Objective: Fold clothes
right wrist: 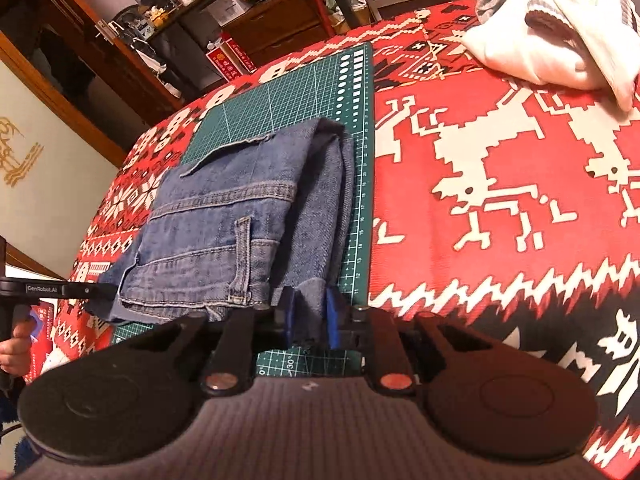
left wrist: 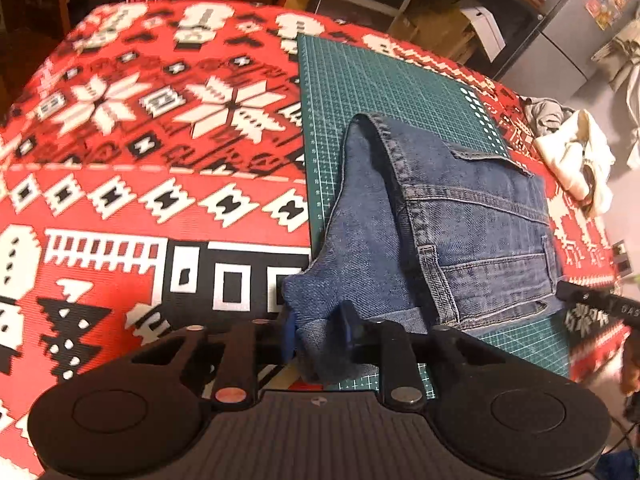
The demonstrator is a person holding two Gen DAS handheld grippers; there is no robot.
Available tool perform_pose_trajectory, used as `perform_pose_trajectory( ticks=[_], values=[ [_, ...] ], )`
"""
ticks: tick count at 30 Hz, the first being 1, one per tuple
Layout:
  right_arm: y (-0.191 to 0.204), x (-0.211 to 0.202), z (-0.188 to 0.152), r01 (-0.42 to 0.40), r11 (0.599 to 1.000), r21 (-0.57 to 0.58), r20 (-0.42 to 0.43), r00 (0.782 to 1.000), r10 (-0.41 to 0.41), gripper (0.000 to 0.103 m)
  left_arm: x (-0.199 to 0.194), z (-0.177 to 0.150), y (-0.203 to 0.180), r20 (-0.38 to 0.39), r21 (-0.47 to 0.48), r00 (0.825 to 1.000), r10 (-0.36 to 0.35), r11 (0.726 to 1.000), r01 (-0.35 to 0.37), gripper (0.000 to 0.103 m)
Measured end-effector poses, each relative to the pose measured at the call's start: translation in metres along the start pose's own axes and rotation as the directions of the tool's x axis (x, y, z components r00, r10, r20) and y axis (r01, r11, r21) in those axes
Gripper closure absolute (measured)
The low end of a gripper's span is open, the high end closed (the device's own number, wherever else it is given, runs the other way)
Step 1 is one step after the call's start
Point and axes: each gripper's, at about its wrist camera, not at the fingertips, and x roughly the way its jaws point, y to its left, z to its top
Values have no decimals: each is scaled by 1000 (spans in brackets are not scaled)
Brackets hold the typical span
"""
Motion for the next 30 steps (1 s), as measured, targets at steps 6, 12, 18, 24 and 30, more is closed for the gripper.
perform_pose_trajectory(
  ticks=[6, 12, 18, 24, 30],
  values=[
    [5, -10, -10, -8, 1000, -12, -49, 999, 7, 89, -18, -15, -6, -5, 46, 1000, 20, 999, -20, 95],
    [1, -31, -39, -35, 999, 21, -79, 996, 36, 89, -29, -40, -4, -28, 25, 1000, -5, 1000, 6, 96],
    [-4, -57, -52, -27, 999, 37, -45, 999, 29, 85, -43, -52, -1, -25, 8, 1000, 3, 1000, -3, 87],
    [-7, -83, -32, -37, 998, 42, 72, 997, 34, 84, -73, -36, 13, 67, -69, 998, 4, 998, 0, 77],
    [-15, -56, 9, -120, 980, 156, 131, 986, 100, 78, -69, 11, 3, 184, -133, 976, -113, 981, 138, 65]
  ],
)
